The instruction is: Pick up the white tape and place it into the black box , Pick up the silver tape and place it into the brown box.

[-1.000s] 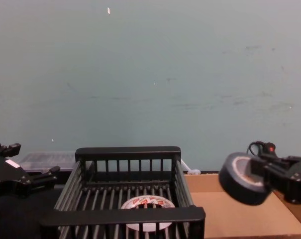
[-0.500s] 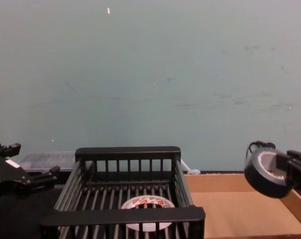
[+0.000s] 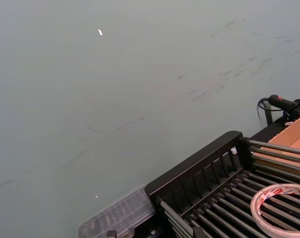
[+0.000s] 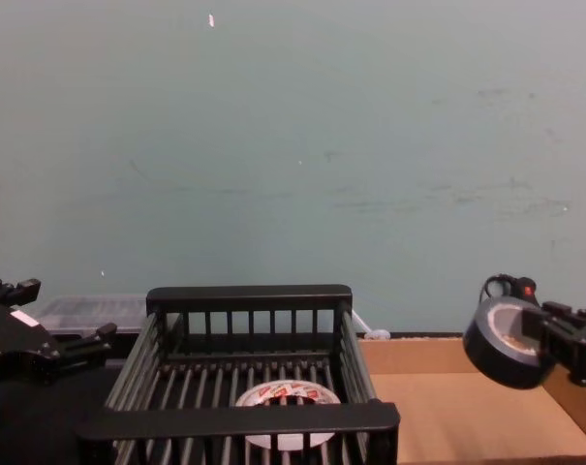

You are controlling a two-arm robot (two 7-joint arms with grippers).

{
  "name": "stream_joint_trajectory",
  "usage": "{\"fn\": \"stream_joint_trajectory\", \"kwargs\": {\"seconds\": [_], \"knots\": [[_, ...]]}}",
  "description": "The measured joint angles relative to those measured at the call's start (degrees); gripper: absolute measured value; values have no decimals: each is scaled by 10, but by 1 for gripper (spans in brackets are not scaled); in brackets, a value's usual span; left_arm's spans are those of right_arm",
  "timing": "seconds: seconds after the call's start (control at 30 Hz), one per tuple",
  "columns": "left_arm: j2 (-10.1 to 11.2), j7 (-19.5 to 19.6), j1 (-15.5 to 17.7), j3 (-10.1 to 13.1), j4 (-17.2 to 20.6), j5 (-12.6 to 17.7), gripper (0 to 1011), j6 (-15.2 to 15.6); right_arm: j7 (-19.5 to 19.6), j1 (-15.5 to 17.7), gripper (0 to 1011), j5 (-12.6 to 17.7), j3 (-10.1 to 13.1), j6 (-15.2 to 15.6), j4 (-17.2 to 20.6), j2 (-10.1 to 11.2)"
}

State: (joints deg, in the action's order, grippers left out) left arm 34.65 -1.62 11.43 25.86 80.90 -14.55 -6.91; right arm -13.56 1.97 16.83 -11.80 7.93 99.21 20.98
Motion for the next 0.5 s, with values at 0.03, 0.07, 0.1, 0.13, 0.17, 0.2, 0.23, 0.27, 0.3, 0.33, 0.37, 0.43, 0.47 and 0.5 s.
{"fn": "stream_joint_trajectory", "kwargs": {"seconds": [0.03, 0.07, 0.1, 0.13, 0.17, 0.2, 0.23, 0.27, 0.3, 0.33, 0.37, 0.43, 0.47, 0.5], "knots": [[0, 0, 0, 0, 0, 0, 1001, 0, -1, -5, 159, -1, -1, 0, -7, -3], [0, 0, 0, 0, 0, 0, 1001, 0, -1, -8, 159, -1, -1, 0, -11, -5], [0, 0, 0, 0, 0, 0, 1001, 0, -2, -14, 160, -2, -2, 0, -18, -8], [0, 0, 0, 0, 0, 0, 1001, 0, -2, -17, 160, -2, -2, 0, -22, -10], [0, 0, 0, 0, 0, 0, 1001, 0, -2, -20, 159, -2, -3, 0, -26, -11], [0, 0, 0, 0, 0, 0, 1001, 0, -3, -26, 159, -3, -4, 0, -34, -14], [0, 0, 0, 0, 0, 0, 1002, 0, -3, -29, 160, -3, -4, 1, -38, -16], [0, 0, 0, 0, 0, 0, 1001, 0, -4, -32, 159, -3, -5, 1, -41, -17], [0, 0, 0, 0, 0, 0, 1001, 0, -4, -35, 159, -4, -5, 1, -45, -19], [0, 0, 0, 0, 0, 0, 1001, 0, -5, -41, 160, -5, -6, 1, -51, -21], [0, 0, 0, 0, 0, 0, 1001, 0, -5, -44, 159, -5, -7, 2, -55, -22], [0, 0, 0, 0, 0, 0, 1001, 0, -8, -55, 159, -7, -10, 3, -65, -25], [0, 0, 0, 0, 0, 0, 1001, 0, -8, -58, 159, -7, -11, 4, -69, -25], [0, 0, 0, 0, 0, 0, 1001, 0, -9, -62, 160, -8, -11, 5, -72, -26]]}}
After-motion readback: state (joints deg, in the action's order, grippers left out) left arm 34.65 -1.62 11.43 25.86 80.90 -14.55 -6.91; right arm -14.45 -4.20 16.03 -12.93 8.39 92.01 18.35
